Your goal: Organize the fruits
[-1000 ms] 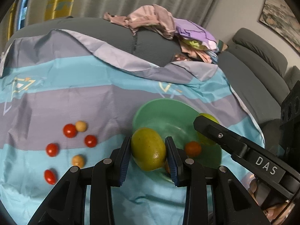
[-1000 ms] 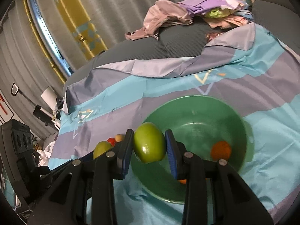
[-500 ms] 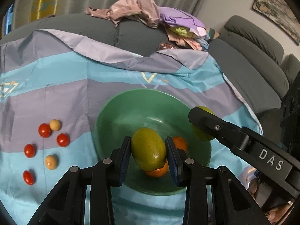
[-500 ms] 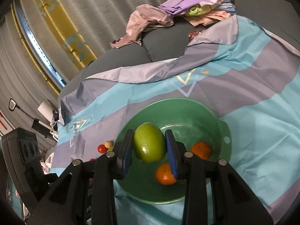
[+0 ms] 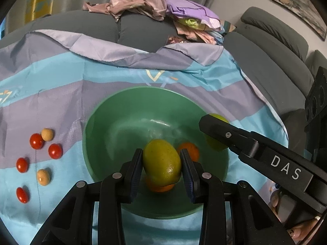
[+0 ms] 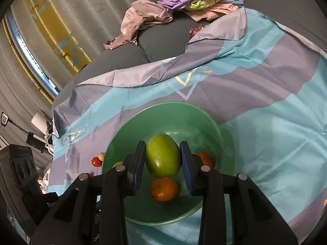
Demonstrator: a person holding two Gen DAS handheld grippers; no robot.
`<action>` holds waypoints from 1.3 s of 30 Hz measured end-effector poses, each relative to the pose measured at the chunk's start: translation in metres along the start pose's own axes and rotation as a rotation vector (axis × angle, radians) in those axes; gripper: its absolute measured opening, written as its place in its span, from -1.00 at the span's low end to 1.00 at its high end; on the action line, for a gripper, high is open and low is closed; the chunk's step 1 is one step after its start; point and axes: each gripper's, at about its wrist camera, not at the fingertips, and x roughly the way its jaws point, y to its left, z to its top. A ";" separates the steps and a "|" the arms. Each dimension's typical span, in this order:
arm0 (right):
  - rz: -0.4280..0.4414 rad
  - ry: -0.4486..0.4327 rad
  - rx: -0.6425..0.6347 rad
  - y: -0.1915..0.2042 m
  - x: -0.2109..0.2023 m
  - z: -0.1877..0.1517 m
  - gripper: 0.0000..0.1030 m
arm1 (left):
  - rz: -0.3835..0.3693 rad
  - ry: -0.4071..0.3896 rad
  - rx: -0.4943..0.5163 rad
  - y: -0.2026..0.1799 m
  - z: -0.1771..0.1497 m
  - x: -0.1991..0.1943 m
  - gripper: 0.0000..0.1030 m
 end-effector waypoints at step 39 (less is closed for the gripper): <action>-0.063 0.055 -0.017 -0.002 0.016 -0.002 -0.31 | 0.010 0.047 0.009 -0.005 -0.008 0.023 -0.29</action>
